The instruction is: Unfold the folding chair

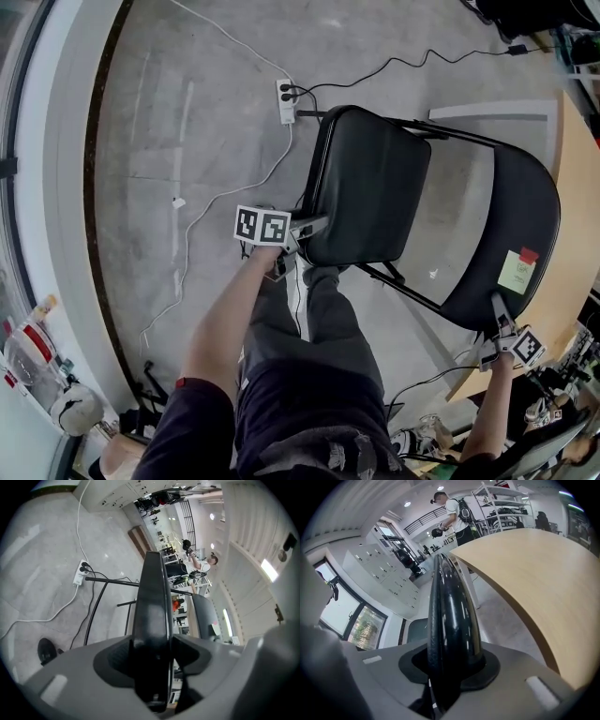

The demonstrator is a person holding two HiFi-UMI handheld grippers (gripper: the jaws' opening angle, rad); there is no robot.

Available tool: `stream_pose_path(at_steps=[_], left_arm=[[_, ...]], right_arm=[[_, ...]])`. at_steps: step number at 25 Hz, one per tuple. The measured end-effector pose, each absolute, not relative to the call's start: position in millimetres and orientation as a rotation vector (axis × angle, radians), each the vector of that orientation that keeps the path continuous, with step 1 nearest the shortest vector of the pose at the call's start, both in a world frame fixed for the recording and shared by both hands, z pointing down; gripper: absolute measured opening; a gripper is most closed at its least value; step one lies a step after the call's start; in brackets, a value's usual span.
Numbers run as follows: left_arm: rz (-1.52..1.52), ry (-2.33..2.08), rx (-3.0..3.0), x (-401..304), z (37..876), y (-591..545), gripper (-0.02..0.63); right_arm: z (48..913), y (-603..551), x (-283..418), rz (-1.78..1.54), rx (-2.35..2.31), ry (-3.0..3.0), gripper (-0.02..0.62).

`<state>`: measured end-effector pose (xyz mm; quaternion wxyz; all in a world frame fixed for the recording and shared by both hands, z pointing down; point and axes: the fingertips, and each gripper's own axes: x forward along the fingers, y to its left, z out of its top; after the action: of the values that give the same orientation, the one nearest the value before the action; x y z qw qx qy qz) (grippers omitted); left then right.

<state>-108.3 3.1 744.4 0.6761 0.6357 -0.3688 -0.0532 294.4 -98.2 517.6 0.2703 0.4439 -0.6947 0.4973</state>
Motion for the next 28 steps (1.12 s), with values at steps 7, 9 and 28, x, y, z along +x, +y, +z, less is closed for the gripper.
stream_pose_path(at_steps=[7, 9, 28], left_arm=[[-0.1, -0.857, 1.438, -133.2, 769.8, 12.9, 0.247], [-0.099, -0.859, 1.448, -135.7, 770.8, 7.3, 0.247], [-0.106, -0.88, 1.445, -156.5, 817.1, 4.9, 0.268]], right_arm=[[527.1, -82.4, 272.7, 1.407, 1.16, -1.861, 0.107], [527.1, -83.1, 276.0, 1.421, 1.172, -1.852, 0.11], [536.3, -75.7, 269.3, 1.461, 1.133, -1.853, 0.107]])
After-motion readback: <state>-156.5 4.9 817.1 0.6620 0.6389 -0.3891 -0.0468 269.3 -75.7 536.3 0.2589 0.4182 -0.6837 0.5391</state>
